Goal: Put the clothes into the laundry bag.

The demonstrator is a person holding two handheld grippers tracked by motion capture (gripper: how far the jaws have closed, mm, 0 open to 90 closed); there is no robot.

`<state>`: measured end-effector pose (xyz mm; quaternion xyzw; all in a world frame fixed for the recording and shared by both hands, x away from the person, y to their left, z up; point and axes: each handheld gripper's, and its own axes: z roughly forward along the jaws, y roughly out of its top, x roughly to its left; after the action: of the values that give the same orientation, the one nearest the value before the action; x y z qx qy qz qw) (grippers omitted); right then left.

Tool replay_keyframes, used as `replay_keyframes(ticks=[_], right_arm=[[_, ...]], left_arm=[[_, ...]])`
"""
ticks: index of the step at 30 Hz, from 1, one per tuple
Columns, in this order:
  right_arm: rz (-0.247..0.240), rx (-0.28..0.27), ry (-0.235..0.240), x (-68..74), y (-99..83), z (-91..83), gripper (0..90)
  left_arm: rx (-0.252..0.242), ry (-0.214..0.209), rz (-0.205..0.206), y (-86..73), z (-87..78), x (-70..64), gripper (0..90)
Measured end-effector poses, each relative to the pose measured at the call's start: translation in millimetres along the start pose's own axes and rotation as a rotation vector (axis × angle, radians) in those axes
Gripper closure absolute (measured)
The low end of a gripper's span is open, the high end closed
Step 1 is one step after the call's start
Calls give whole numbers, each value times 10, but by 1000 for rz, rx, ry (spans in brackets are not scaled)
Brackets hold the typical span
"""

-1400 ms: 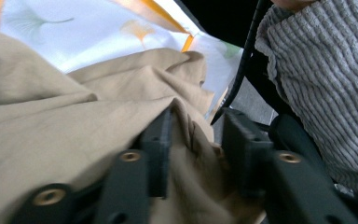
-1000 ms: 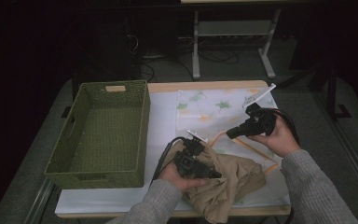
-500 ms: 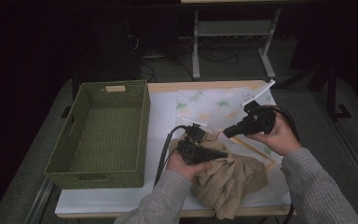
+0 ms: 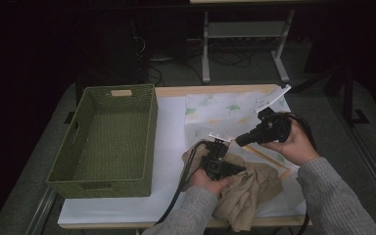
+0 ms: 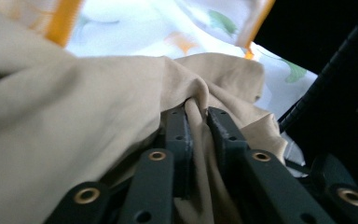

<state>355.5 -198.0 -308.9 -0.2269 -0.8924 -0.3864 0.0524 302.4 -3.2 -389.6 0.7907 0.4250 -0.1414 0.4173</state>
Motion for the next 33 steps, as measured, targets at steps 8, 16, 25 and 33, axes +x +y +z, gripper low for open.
replay_keyframes(ticks=[8, 16, 25, 33], right_arm=[[34, 3, 8, -89, -137, 95, 895], [39, -2, -2, -106, -123, 85, 895], [45, -5, -5, -115, -119, 64, 895], [47, -8, -9, -133, -137, 17, 895]], left_arm=[[-2, -17, 8, 90, -325, -71, 537], [-5, -13, 19, 165, -748, -85, 438], [-64, 80, -11, 171, -1164, 179, 371], [-67, 209, -63, 141, -1208, 427, 351]])
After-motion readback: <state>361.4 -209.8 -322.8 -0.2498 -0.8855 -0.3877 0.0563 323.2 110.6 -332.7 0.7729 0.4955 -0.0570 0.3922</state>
